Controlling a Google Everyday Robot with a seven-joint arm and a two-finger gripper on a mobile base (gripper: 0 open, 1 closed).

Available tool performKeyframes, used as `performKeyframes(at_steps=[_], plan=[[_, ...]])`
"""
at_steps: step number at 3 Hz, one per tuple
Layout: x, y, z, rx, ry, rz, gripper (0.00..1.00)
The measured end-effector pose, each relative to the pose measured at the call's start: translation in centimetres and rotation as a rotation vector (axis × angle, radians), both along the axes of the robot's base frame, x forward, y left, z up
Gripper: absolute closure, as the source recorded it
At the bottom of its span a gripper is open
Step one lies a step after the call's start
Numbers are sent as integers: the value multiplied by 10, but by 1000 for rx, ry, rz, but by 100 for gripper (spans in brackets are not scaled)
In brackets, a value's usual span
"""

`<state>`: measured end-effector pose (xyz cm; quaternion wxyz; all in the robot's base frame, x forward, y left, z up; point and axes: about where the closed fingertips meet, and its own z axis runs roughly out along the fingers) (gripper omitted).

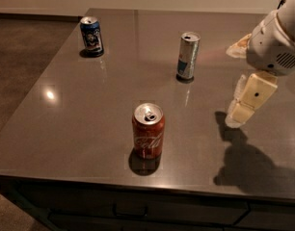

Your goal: Move coke can near redbull can

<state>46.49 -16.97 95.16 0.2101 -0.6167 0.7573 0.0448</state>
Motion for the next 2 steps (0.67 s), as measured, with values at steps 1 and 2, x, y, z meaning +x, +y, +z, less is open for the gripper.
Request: performKeyframes(at_steps=[1,2], plan=[[-9,27,-6,95,5,72,0],[-25,68,-18,193,11,164,0]])
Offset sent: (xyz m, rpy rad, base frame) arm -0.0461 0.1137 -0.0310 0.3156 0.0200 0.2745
